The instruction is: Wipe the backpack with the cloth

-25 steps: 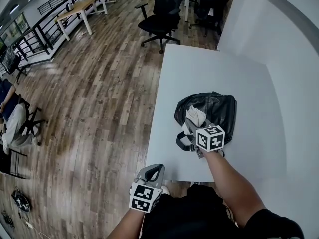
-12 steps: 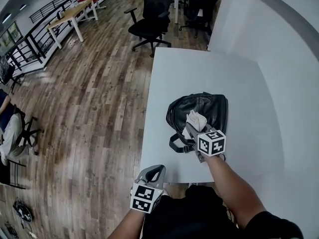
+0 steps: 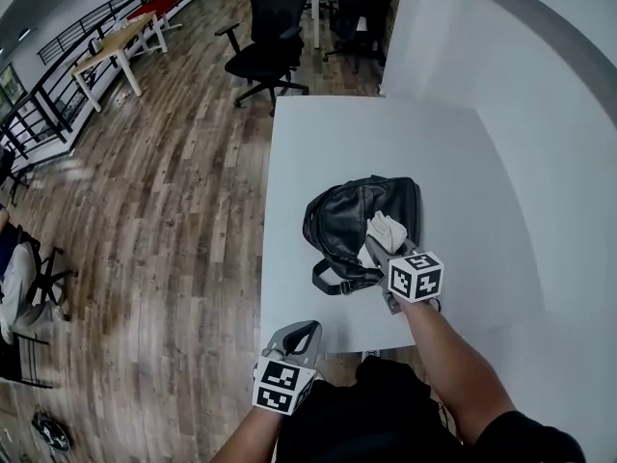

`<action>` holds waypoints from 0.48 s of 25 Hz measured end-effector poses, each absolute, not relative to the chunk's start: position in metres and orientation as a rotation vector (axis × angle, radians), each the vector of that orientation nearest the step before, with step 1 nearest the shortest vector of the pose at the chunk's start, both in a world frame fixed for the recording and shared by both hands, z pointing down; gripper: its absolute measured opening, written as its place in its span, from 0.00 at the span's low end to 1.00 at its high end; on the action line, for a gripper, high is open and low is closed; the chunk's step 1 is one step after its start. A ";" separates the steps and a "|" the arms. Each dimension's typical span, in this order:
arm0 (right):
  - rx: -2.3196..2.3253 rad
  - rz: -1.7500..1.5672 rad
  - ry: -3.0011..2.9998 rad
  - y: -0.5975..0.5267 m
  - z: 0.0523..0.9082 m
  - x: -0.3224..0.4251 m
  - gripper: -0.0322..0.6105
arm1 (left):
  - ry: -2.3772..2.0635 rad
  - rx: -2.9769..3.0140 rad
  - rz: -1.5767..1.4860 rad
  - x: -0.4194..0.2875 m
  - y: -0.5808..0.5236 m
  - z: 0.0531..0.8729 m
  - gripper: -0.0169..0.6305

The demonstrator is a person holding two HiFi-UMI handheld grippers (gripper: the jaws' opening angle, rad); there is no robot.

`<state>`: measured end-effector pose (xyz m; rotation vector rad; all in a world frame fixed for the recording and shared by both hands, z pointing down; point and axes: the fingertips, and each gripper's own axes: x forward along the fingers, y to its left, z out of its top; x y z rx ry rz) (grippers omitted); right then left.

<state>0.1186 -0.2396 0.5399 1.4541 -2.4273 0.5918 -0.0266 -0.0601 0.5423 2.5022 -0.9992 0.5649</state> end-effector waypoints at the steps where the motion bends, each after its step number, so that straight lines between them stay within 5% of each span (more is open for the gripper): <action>1: 1.466 0.590 -2.424 -0.238 0.538 0.123 0.21 | -0.991 2.509 0.564 -0.024 -0.059 0.541 0.04; 12: 1.599 0.581 -2.395 -0.222 0.522 0.167 0.21 | -0.931 2.542 0.582 -0.007 -0.040 0.538 0.04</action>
